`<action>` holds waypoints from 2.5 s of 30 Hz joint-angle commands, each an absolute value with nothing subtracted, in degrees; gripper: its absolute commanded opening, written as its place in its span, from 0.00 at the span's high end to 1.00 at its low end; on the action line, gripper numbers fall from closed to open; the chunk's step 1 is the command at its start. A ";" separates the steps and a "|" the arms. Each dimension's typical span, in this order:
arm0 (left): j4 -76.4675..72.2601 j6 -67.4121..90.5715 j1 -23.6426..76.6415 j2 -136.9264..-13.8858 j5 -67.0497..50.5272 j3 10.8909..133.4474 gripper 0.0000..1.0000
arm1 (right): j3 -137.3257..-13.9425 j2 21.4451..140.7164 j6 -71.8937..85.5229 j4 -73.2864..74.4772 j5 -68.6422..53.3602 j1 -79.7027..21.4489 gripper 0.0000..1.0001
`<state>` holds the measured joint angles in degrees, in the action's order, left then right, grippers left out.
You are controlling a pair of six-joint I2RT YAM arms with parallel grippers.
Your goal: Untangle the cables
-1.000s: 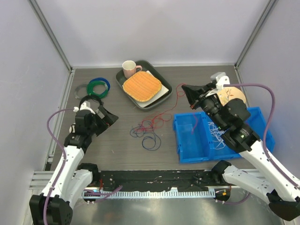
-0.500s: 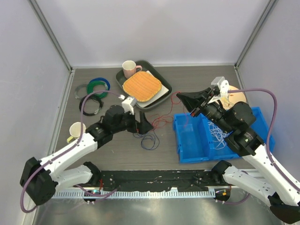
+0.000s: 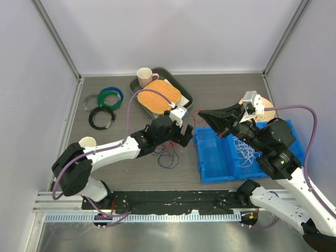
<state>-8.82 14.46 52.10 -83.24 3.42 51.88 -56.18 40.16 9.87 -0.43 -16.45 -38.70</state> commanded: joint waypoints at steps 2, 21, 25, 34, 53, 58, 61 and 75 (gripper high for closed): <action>-16.35 10.46 52.38 -86.92 11.78 57.29 0.29 | -56.43 39.90 10.81 -3.43 -19.86 -38.58 0.99; -7.13 12.91 52.38 -57.32 24.43 59.06 0.99 | -59.23 45.43 -1.73 2.61 -34.99 -38.58 0.54; -4.75 13.62 52.38 -52.74 22.33 57.58 1.00 | -60.64 49.82 -2.82 3.08 -42.45 -38.58 0.37; -4.22 12.66 52.38 -45.09 9.15 51.42 1.00 | -62.31 56.50 0.55 0.26 -33.47 -38.50 0.34; -4.92 16.61 52.47 -45.79 5.10 49.92 1.00 | -71.90 79.01 -15.91 7.39 -43.33 -41.13 0.66; -4.93 17.40 52.38 -46.41 3.86 50.09 1.00 | -69.78 78.40 -12.66 1.05 -44.04 -41.40 0.91; -2.65 17.93 52.38 -45.97 9.82 50.71 1.00 | -71.62 77.52 -8.81 4.12 -38.08 -41.40 0.99; 19.41 41.10 45.19 -45.71 50.82 45.01 1.00 | -68.91 66.63 3.15 8.61 16.59 -30.34 0.99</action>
<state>9.93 30.30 50.17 -45.74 41.30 47.72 -68.88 69.58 -0.95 9.04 0.32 -35.46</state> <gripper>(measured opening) 0.024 0.040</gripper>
